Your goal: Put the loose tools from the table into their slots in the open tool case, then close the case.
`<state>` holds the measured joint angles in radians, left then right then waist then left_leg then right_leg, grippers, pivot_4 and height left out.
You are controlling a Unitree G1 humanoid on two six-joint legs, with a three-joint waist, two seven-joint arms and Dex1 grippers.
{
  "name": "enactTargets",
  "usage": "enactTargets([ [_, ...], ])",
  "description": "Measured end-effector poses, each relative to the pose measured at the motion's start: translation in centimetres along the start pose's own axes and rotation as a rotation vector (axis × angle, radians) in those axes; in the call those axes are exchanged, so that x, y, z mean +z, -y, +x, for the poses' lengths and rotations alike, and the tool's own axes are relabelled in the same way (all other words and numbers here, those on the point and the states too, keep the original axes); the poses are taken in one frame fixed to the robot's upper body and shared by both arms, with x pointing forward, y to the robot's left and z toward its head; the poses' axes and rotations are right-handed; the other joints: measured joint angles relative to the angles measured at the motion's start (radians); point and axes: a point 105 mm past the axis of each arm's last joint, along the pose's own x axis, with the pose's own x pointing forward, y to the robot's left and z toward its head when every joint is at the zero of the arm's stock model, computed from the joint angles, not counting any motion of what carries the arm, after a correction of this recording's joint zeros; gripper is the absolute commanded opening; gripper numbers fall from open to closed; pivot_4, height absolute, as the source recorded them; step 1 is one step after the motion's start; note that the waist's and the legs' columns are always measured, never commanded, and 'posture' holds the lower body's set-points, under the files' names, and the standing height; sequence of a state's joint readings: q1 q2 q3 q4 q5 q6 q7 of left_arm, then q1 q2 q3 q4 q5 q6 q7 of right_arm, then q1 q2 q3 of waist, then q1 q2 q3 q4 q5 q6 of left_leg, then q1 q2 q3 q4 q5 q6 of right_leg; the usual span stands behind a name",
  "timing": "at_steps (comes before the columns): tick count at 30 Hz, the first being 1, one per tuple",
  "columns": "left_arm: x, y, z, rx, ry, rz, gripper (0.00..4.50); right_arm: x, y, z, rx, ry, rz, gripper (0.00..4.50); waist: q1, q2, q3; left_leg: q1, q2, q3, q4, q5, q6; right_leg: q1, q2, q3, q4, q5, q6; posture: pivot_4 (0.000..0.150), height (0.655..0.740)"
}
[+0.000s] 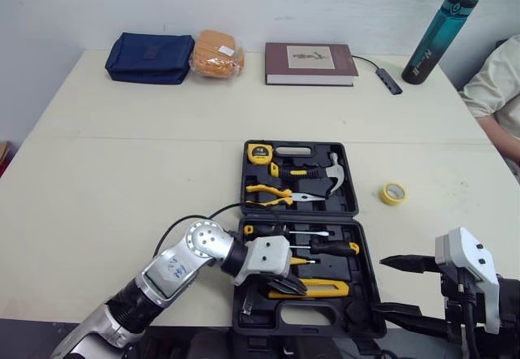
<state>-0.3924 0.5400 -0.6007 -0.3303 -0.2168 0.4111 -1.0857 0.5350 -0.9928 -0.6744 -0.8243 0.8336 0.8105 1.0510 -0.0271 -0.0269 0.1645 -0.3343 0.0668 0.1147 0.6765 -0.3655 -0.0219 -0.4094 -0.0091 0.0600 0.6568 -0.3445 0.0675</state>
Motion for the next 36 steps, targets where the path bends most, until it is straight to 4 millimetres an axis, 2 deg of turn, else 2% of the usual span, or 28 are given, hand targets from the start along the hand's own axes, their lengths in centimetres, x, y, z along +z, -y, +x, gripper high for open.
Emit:
enactTargets([
  [5, -0.6, -0.1, 0.4, 0.01, -0.093, 0.075, 0.06, -0.1, 0.0, 0.1, -0.007, 0.005, 0.007, 4.5, 0.0, -0.001, -0.007, 0.001, 0.0, 0.0, -0.002, 0.0, 0.001, 0.004, 0.0, 0.0, -0.001, 0.0, 0.0, 0.15, 0.74],
  [9, -0.7, -0.4, 0.9, 0.032, -0.109, 0.077, 0.06, -0.1, 0.1, 0.2, -0.011, 0.009, 0.012, 4.5, 0.0, -0.002, -0.01, 0.016, 0.0, 0.0, -0.011, -0.003, 0.005, 0.023, 0.0, 0.0, -0.01, 0.0, 0.0, 0.15, 0.74],
  [13, -0.6, -0.5, 0.9, 0.043, -0.091, 0.055, 0.06, -0.2, 0.1, 0.3, -0.014, 0.012, 0.015, 4.5, 0.0, -0.003, -0.012, 0.018, 0.0, -0.001, -0.012, -0.003, 0.005, 0.025, 0.0, 0.0, -0.012, 0.0, 0.0, 0.15, 0.74],
  [16, -0.7, -0.1, 0.0, 0.052, -0.005, -0.05, 0.84, -0.4, 0.2, 0.5, -0.028, 0.016, 0.017, 4.5, -0.002, -0.002, -0.012, 0.015, 0.001, 0.0, -0.013, -0.001, 0.001, 0.021, 0.0, -0.001, -0.01, 0.0, 0.0, 0.15, 0.74],
  [17, -0.7, 0.1, -0.8, 0.06, 0.047, -0.11, 1.31, -0.4, 0.4, 0.5, -0.043, 0.025, 0.015, 4.5, -0.003, -0.002, -0.012, 0.014, 0.001, 0.0, -0.012, -0.001, 0.0, 0.017, -0.001, -0.001, -0.008, 0.0, 0.0, 0.15, 0.74],
  [18, -0.6, 0.1, -1.8, 0.071, 0.095, -0.155, 1.59, -0.5, 0.7, 0.4, -0.061, 0.031, 0.016, 4.5, -0.002, -0.003, -0.011, 0.014, 0.001, 0.0, -0.012, 0.0, -0.001, 0.015, -0.001, -0.001, -0.007, 0.0, 0.0, 0.15, 0.74],
  [19, -0.2, 0.0, -3.0, 0.092, 0.139, -0.189, 2.18, -0.6, 0.9, 0.3, -0.076, 0.033, 0.018, 4.5, -0.001, -0.002, -0.01, 0.014, 0.001, 0.0, -0.011, 0.0, -0.001, 0.014, -0.001, -0.001, -0.005, -0.001, -0.001, 0.15, 0.74],
  [20, 0.2, 0.0, -4.3, 0.109, 0.182, -0.215, 2.54, -0.7, 1.2, 0.2, -0.095, 0.037, 0.026, 4.5, -0.001, -0.003, -0.009, 0.014, 0.001, 0.0, -0.011, 0.0, -0.001, 0.014, -0.001, -0.001, -0.005, -0.001, -0.001, 0.15, 0.74],
  [23, 1.3, 0.0, -8.4, 0.187, 0.235, -0.238, 3.96, -1.2, 2.6, -0.7, -0.172, 0.056, 0.052, 4.5, -0.001, -0.002, -0.008, 0.015, 0.001, 0.0, -0.012, 0.0, -0.001, 0.014, -0.001, -0.001, -0.006, -0.001, -0.001, 0.15, 0.74],
  [24, 1.3, 0.2, -9.1, 0.201, 0.236, -0.244, 4.43, -1.3, 3.0, -1.0, -0.196, 0.062, 0.057, 4.5, -0.001, -0.001, -0.008, 0.015, 0.001, 0.0, -0.012, 0.0, -0.001, 0.014, -0.002, -0.001, -0.007, -0.001, -0.001, 0.15, 0.74],
  [27, 0.7, -0.1, -11.4, 0.297, 0.238, -0.279, 4.48, -1.7, 4.7, -2.5, -0.308, 0.092, 0.077, 4.5, -0.001, -0.001, -0.007, 0.014, 0.0, 0.0, -0.012, 0.0, -0.001, 0.015, -0.002, -0.001, -0.009, -0.001, -0.001, 0.15, 0.74],
  [30, -0.3, -1.5, -14.5, 0.471, 0.248, -0.323, 4.48, -2.5, 6.3, -4.3, -0.423, 0.125, 0.105, 4.5, 0.0, -0.001, -0.006, 0.014, 0.0, 0.0, -0.012, -0.001, 0.0, 0.015, -0.002, -0.002, -0.01, 0.0, -0.001, 0.15, 0.74],
  [33, -1.2, -2.2, -18.0, 0.626, 0.236, -0.349, 4.48, -4.0, 7.4, -6.2, -0.528, 0.128, 0.144, 4.5, -0.001, -0.001, -0.004, 0.014, 0.0, 0.0, -0.014, -0.001, -0.001, 0.014, -0.001, -0.002, -0.011, -0.001, -0.001, 0.15, 0.74],
  [36, -2.1, -1.9, -21.5, 0.754, 0.201, -0.356, 4.48, -5.8, 8.1, -8.3, -0.625, 0.123, 0.197, 4.5, -0.001, 0.001, -0.003, 0.014, 0.001, 0.001, -0.015, -0.002, -0.001, 0.014, -0.002, -0.002, -0.013, -0.001, -0.001, 0.15, 0.74],
])
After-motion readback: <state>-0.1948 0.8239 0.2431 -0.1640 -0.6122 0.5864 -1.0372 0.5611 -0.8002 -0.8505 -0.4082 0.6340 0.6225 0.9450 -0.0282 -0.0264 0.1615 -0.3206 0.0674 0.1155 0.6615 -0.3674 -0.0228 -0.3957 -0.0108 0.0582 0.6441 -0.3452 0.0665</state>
